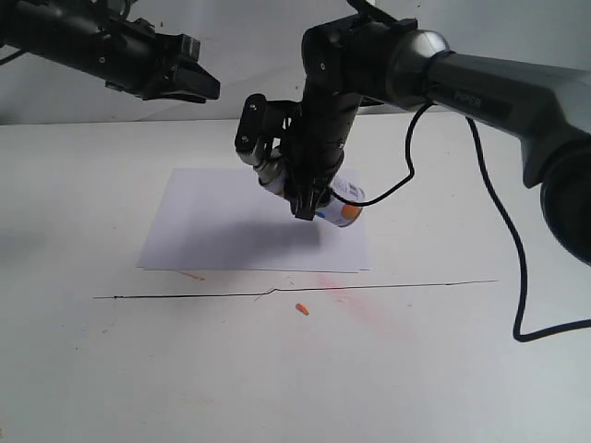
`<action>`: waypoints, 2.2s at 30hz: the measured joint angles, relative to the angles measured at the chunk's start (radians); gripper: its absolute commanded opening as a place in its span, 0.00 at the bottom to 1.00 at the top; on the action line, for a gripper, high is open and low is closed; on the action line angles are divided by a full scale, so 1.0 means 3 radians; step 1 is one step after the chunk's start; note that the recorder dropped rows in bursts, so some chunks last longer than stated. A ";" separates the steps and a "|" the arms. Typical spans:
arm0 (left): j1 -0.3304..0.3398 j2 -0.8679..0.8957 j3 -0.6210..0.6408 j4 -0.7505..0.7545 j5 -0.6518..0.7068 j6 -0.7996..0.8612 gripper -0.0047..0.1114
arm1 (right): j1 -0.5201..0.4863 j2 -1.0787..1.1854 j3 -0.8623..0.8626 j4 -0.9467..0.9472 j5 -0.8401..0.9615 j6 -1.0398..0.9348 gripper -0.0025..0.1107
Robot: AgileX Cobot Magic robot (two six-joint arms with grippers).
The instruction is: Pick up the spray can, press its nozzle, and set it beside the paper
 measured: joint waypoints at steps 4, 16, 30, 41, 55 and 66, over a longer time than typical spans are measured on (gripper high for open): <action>-0.0049 0.0013 -0.0015 0.0000 0.0049 0.0036 0.25 | -0.0054 0.0000 0.0000 -0.0145 -0.0008 0.0094 0.02; -0.0049 0.0013 -0.0016 0.0000 0.0163 0.0162 0.06 | -0.0124 0.0000 0.0000 -0.0133 -0.0100 0.0120 0.02; -0.0077 0.0257 -0.0050 -0.0324 0.0229 0.0553 0.06 | -0.0170 0.0000 0.0000 0.0054 -0.0135 0.0126 0.02; -0.0215 0.0544 -0.0384 -0.0316 0.0433 0.0566 0.06 | -0.0170 0.0000 0.0000 0.0066 -0.0135 0.0126 0.02; -0.0215 0.0560 -0.0406 -0.0181 0.0408 0.0566 0.06 | -0.0170 0.0134 0.0000 0.0066 -0.0123 0.0126 0.02; -0.0215 0.0821 -0.0414 -0.0276 0.0478 0.0512 0.06 | -0.0170 0.0134 0.0000 0.0066 -0.0123 0.0126 0.02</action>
